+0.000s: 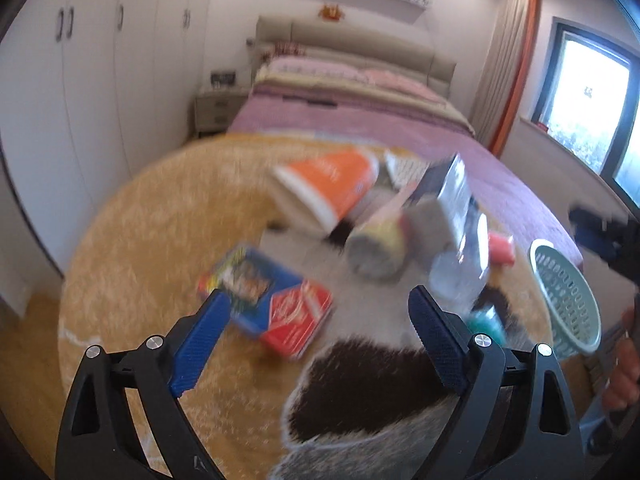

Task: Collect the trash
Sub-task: 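Grasp the tiger card box with the left tool while the right tool grasps another blue carton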

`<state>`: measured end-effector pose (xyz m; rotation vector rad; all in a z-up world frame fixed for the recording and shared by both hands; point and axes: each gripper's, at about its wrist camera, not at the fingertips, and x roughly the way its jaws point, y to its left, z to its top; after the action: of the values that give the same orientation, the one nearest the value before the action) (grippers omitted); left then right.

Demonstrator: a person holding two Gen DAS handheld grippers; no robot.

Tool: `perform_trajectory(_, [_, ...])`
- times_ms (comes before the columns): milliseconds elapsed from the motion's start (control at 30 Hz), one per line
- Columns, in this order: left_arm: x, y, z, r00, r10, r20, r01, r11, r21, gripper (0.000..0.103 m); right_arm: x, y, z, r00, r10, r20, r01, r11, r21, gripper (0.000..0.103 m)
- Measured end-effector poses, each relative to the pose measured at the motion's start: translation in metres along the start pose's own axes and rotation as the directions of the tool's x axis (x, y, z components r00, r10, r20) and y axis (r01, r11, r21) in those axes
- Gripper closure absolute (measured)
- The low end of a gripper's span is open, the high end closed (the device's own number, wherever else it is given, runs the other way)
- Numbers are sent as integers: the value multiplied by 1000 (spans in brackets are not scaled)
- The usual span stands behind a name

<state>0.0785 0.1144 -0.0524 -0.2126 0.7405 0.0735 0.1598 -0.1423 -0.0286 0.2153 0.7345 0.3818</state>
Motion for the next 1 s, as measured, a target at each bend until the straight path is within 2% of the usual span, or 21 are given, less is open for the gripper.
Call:
perform_trajectory(100, [11,8,-8,999,-7,-50,8,1000,21,15,28,19,10,998,39,-43,-38,999,25,32])
perform_trajectory(300, [23,9,-21,993,53,-106,-41,992,116,17,82,42,23,990,54,-127,-45,996,75,31])
perform_trajectory(467, [27,26,-27,989,84,-122,-68,989,133,26,111,46,25,984,56,-166,-39,994,105,31])
perform_trajectory(567, [25,44,-29,987,95,-126,-81,990,116,29,116,49,26,990,28,-136,-14,995,98,31])
perform_trajectory(667, [22,62,-28,987,99,-126,-89,993,79,29,126,48,26,985,28,-168,-9,993,115,31])
perform_trajectory(900, [14,97,-20,987,117,-109,-121,992,-34,31,138,58,32,987,-40,-157,55,994,93,26])
perform_trajectory(1000, [8,98,-18,994,57,-94,-63,996,-61,31,148,68,31,983,-31,-180,42,997,59,26])
